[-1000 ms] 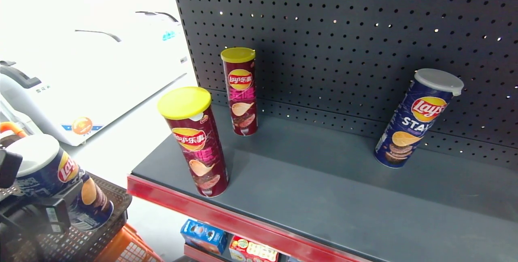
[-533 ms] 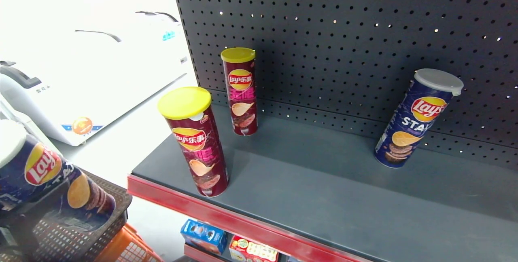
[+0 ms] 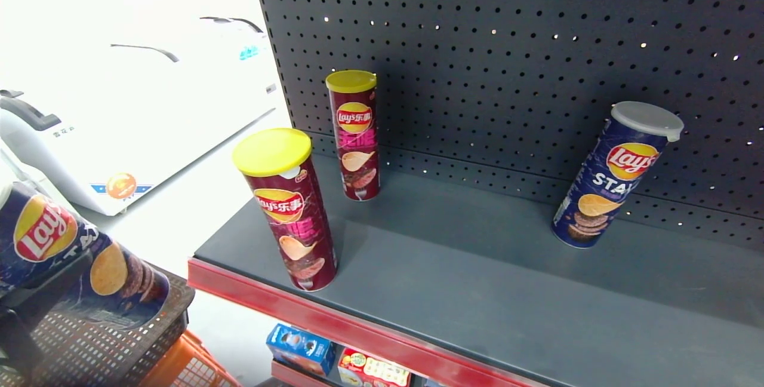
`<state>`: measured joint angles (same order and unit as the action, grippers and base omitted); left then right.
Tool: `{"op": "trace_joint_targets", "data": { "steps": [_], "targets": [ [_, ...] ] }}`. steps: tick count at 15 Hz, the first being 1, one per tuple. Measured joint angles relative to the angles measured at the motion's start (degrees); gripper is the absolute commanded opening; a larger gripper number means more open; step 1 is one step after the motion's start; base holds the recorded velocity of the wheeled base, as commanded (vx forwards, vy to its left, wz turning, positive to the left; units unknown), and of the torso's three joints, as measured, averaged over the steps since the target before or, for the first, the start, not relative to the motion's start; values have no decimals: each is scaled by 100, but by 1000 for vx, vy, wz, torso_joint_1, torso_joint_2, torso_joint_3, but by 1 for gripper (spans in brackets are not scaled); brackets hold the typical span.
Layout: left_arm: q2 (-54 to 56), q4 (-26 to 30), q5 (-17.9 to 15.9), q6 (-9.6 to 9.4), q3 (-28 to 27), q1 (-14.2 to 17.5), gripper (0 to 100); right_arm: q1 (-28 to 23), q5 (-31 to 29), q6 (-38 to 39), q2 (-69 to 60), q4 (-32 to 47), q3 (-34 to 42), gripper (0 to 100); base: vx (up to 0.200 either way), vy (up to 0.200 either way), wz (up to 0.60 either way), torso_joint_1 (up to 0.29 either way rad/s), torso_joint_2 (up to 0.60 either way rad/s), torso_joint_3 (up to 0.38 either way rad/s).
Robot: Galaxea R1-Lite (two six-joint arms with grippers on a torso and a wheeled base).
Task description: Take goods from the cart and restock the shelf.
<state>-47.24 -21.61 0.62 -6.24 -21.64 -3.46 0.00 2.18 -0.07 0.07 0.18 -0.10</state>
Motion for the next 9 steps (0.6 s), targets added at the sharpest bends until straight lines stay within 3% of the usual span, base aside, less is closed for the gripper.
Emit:
{"op": "trace_joint_targets", "data": {
  "steps": [9],
  "targets": [
    [-182, -39, -105, 6, -74, -150, 0, 0, 0, 0, 0, 0, 0, 100, 0, 0, 0, 0, 0, 0]
  ]
}}
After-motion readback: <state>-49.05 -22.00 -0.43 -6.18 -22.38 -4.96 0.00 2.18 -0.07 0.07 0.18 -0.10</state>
